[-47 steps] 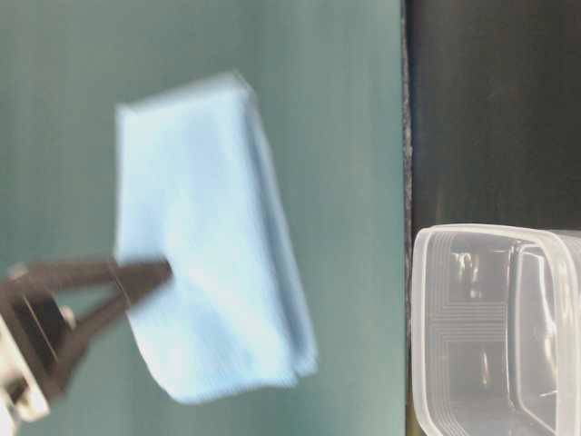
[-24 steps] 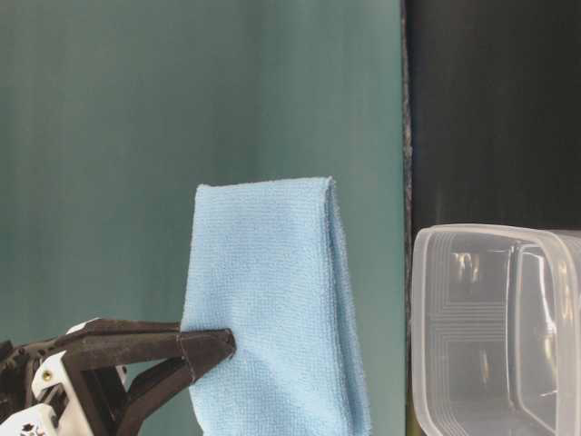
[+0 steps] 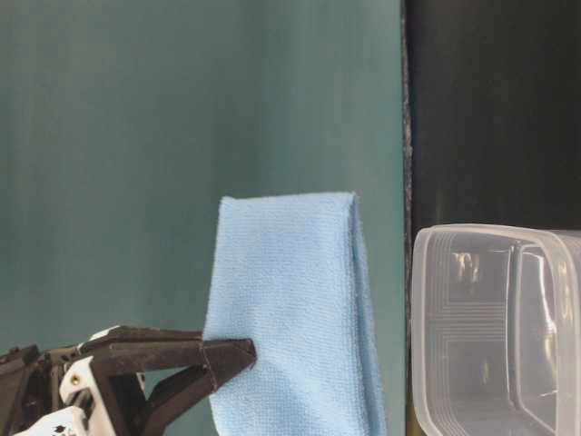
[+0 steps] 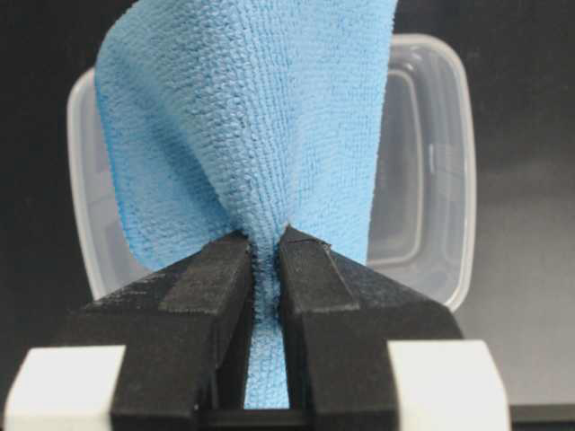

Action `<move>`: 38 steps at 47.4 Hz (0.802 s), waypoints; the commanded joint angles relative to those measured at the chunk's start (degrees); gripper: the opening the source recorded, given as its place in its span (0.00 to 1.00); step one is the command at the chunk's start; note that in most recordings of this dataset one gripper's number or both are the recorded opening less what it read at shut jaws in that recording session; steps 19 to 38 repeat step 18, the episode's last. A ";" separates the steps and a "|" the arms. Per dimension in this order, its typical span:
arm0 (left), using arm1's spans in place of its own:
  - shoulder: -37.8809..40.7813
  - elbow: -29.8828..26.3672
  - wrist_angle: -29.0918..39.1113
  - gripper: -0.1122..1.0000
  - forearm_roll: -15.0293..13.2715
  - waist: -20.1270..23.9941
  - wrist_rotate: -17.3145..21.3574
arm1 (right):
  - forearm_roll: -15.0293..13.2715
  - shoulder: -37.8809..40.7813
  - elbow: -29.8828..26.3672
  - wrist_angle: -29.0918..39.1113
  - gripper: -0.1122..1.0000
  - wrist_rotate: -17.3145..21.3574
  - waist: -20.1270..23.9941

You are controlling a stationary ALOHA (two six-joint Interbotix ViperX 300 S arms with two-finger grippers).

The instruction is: Place the blue towel into the container with the left arm.

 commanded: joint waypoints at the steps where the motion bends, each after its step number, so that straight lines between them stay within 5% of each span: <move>1: -1.76 -0.18 -0.53 0.27 0.26 0.09 -0.18 | 0.18 0.44 -0.44 -0.53 0.79 0.09 -0.18; 8: -4.31 1.41 -1.14 0.68 0.26 -0.35 -0.35 | 0.18 0.44 -0.44 -0.53 0.79 0.09 -0.18; 13: -9.32 4.04 -5.10 0.88 0.18 -0.62 -0.44 | 0.18 0.35 -0.44 -0.53 0.79 0.18 -0.18; 18: -16.17 8.44 -13.01 0.83 0.26 -0.97 -0.53 | 0.18 0.44 -0.44 -0.53 0.79 0.09 -0.18; 38: -16.17 8.44 -13.01 0.83 0.26 -0.97 -0.53 | 0.18 0.44 -0.44 -0.53 0.79 0.09 -0.18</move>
